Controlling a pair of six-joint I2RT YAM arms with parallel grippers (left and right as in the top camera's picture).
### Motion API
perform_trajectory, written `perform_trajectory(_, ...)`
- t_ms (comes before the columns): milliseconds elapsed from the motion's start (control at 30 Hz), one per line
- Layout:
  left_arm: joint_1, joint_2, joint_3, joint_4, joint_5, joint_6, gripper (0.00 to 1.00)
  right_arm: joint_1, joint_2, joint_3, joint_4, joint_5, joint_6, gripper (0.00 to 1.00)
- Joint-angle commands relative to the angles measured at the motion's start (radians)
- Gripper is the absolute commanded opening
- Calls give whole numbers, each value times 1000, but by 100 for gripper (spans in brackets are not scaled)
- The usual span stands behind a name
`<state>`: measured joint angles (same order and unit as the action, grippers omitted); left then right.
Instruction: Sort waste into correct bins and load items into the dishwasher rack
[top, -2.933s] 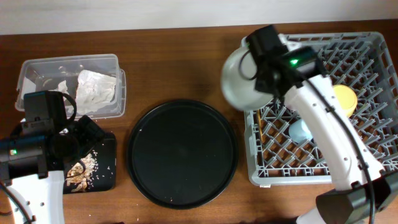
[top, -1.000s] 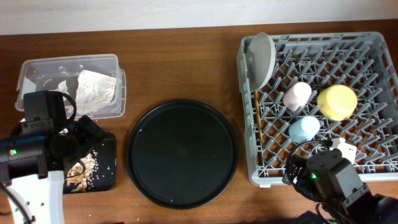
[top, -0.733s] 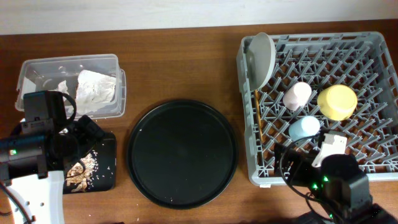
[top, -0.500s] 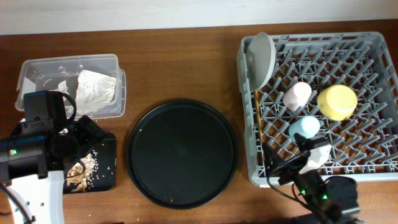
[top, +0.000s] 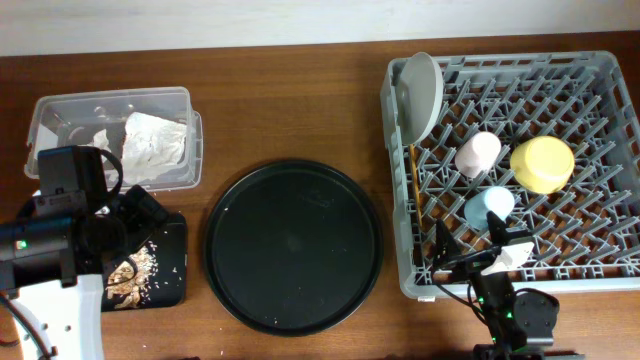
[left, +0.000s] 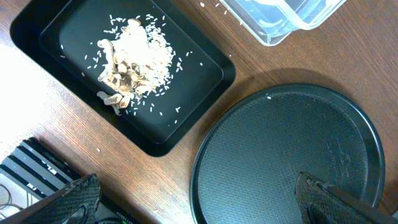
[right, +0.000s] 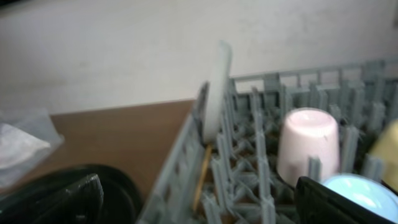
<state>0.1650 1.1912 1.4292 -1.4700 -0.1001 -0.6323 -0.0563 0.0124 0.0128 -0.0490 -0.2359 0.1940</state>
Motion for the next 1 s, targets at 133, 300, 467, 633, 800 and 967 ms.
perform_trajectory(133,5,-6,8,2,7,4,99,-36,-9,-7,-15,49,-299,99)
perform_trajectory(300,5,-6,8,2,7,4,99,-40,-9,-7,-16,57,-233,99)
perform_trajectory(467,5,-6,8,2,7,4,99,-83,-9,-7,-21,103,-173,99)
perform_trajectory(633,5,-6,8,2,7,4,99,-82,-9,-7,-34,214,-105,99)
perform_trajectory(800,5,-6,8,2,7,4,99,-82,-9,-7,-30,215,-111,99)
perform_trajectory(967,5,-6,8,2,7,4,99,-82,-9,-7,-30,215,-111,99)
